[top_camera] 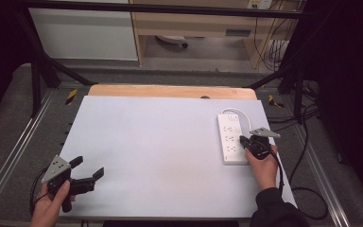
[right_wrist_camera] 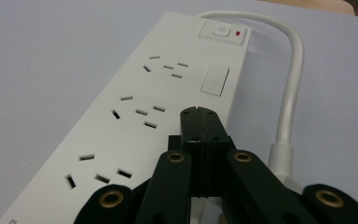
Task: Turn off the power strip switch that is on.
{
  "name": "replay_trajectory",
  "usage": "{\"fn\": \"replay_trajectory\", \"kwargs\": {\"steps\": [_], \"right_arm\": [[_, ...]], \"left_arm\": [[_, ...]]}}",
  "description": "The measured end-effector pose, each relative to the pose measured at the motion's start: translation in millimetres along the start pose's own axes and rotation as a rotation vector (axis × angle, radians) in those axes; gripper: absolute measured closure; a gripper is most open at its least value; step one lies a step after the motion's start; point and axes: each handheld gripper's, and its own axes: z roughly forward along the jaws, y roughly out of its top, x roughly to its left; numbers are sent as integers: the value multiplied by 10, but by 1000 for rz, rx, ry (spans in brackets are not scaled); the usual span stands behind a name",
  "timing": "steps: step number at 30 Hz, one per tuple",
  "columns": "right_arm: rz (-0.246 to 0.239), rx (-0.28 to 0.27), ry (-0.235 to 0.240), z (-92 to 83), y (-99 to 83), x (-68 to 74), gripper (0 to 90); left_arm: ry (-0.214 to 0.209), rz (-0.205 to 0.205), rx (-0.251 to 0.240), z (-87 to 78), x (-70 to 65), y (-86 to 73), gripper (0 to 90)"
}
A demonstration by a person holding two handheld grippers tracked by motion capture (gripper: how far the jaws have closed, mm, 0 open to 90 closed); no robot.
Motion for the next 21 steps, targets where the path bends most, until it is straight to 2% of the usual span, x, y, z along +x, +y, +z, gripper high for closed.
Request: {"fn": "replay_trajectory", "kwargs": {"steps": [21], "right_arm": [[4,-5,10,12,4,4,900]], "left_arm": [[-1,4,-1,-2,0,1,53]]}}
